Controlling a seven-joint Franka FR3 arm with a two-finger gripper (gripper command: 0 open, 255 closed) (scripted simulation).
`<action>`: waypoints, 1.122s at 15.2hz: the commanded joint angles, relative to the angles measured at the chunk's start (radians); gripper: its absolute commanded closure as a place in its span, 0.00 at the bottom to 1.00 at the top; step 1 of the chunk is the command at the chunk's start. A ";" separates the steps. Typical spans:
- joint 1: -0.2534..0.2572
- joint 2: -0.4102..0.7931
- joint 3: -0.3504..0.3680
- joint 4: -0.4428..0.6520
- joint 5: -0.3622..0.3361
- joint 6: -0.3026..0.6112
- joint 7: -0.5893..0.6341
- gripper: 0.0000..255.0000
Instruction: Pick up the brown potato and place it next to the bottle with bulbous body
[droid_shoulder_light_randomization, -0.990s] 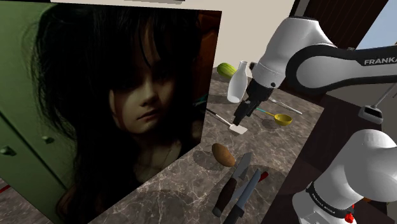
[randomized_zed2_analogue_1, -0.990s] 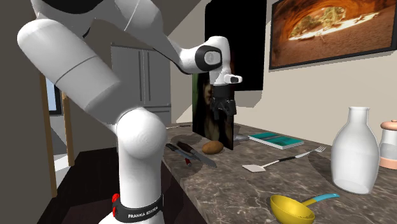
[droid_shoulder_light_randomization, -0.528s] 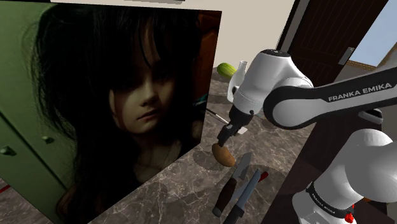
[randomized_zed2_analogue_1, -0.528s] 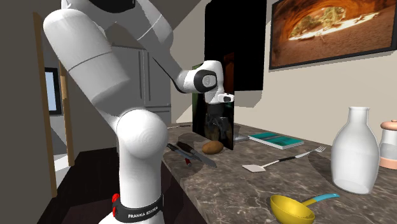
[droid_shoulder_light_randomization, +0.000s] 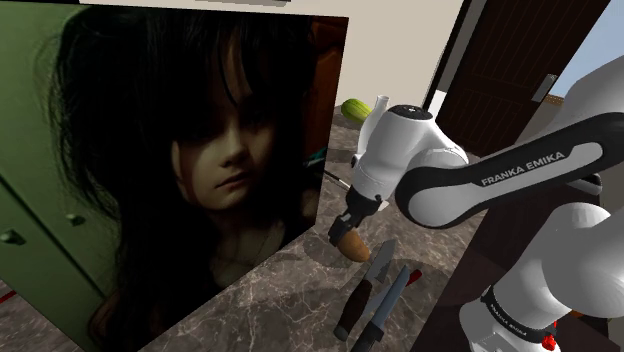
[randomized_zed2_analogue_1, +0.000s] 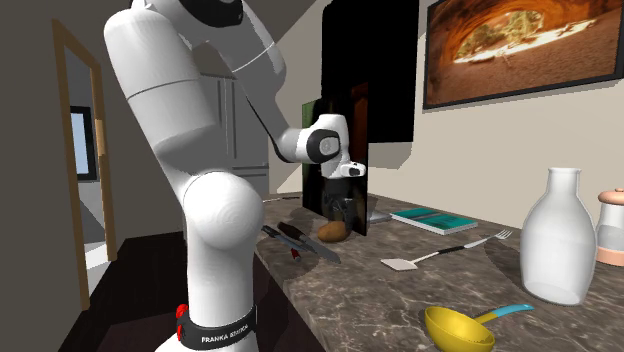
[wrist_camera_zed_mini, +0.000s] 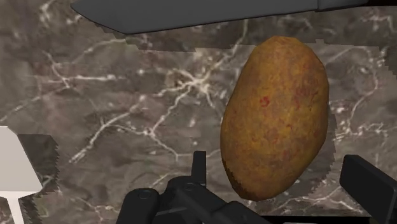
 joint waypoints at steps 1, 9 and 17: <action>-0.004 0.035 0.011 -0.014 -0.004 0.049 0.005 0.00; -0.004 0.035 0.010 -0.014 -0.004 0.049 0.005 0.00; -0.005 0.035 0.010 -0.013 -0.005 0.049 0.005 1.00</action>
